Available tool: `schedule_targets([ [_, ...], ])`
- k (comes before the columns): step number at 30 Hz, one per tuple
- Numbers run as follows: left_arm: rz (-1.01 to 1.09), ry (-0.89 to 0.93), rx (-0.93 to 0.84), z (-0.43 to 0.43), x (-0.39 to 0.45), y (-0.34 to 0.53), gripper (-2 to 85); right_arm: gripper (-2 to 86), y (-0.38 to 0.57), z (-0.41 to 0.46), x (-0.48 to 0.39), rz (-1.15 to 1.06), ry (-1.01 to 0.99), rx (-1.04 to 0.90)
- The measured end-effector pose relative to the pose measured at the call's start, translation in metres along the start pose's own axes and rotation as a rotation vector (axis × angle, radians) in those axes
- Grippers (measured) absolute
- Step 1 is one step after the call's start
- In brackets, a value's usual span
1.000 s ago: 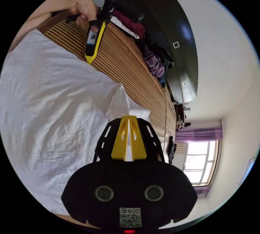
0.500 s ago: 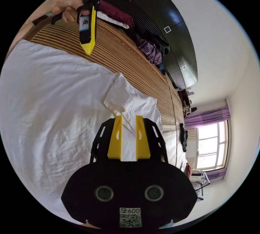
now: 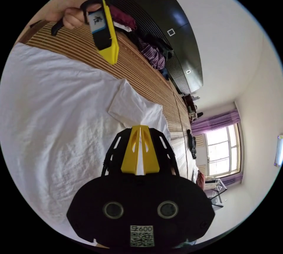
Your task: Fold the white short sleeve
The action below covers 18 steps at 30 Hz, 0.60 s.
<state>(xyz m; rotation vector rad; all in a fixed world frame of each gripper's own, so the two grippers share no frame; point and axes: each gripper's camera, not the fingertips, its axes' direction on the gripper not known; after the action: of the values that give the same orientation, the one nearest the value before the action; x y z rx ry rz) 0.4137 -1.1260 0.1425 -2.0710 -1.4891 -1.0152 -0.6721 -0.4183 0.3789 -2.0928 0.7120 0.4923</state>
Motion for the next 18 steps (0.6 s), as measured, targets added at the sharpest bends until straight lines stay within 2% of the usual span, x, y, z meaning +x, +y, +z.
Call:
schedule_targets([
  [4,0.043,-0.099,-0.012,0.043,0.019,0.040,6.9,-0.8,0.013,-0.013,0.027,0.132,-0.037,0.011],
  [9,0.042,-0.102,0.045,0.093,0.024,0.089,7.3,-0.7,0.019,-0.022,0.032,0.143,-0.048,0.032],
  [13,0.122,-0.198,-0.053,0.155,0.041,0.118,9.1,0.0,0.016,-0.017,0.043,0.125,-0.062,0.024],
  [18,0.158,-0.279,0.006,0.201,0.056,0.162,10.2,1.7,0.016,-0.004,0.062,0.172,-0.114,0.058],
])
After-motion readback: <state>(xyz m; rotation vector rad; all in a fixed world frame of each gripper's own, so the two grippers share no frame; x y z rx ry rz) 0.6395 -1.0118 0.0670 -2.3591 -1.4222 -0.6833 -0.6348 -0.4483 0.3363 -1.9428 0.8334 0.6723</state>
